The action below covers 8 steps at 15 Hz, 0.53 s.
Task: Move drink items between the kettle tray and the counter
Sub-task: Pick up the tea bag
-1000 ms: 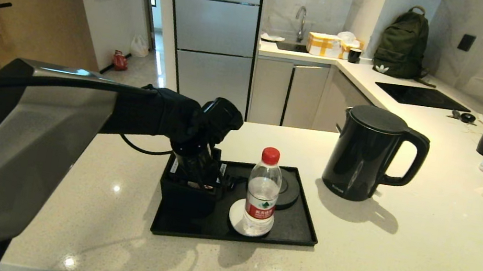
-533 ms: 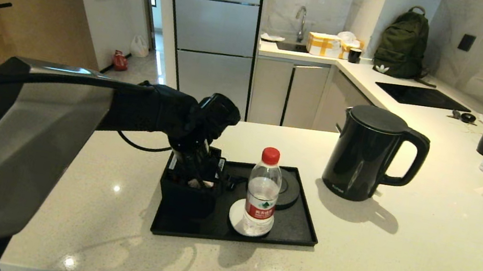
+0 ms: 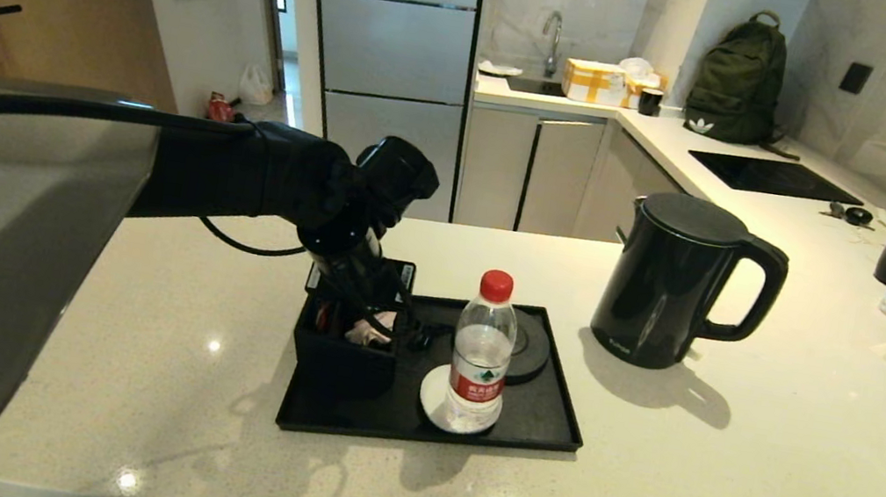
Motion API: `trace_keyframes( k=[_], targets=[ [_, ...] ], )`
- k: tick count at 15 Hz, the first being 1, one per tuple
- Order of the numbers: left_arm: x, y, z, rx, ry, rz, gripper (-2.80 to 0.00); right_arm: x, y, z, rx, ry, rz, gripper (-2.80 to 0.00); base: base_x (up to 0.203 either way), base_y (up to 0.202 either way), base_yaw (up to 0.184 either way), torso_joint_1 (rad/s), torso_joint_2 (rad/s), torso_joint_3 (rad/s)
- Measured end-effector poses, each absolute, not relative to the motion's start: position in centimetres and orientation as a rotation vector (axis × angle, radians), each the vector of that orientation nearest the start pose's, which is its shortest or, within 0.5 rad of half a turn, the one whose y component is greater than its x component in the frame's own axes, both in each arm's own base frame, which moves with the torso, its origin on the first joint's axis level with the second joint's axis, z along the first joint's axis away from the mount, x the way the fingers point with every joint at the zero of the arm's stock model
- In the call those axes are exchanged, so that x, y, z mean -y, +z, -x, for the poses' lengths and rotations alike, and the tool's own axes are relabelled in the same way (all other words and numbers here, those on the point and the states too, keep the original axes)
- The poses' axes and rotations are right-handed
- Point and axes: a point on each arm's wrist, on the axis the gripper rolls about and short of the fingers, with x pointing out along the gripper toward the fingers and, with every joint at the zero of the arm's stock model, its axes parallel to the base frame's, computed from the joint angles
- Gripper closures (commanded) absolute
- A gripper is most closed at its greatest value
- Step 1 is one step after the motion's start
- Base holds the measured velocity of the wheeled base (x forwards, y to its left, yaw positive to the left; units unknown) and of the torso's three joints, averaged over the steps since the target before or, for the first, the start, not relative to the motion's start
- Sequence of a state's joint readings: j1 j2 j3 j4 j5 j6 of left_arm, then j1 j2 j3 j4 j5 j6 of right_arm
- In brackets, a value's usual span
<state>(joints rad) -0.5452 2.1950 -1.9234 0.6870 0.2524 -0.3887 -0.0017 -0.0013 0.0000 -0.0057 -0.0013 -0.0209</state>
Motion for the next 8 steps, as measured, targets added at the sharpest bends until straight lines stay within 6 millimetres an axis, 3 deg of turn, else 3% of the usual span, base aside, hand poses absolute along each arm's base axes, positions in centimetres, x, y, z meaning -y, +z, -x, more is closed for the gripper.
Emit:
trace_keyframes(
  k=[8],
  targets=[
    [21.12,19.25,-35.98,-0.911,-0.087,-0.003,0.0,0.0,7.62,2.29,0.007,-0.002,0.021,0.0,0.0,0.0,0.0,0.0,0.0,0.0]
  ],
)
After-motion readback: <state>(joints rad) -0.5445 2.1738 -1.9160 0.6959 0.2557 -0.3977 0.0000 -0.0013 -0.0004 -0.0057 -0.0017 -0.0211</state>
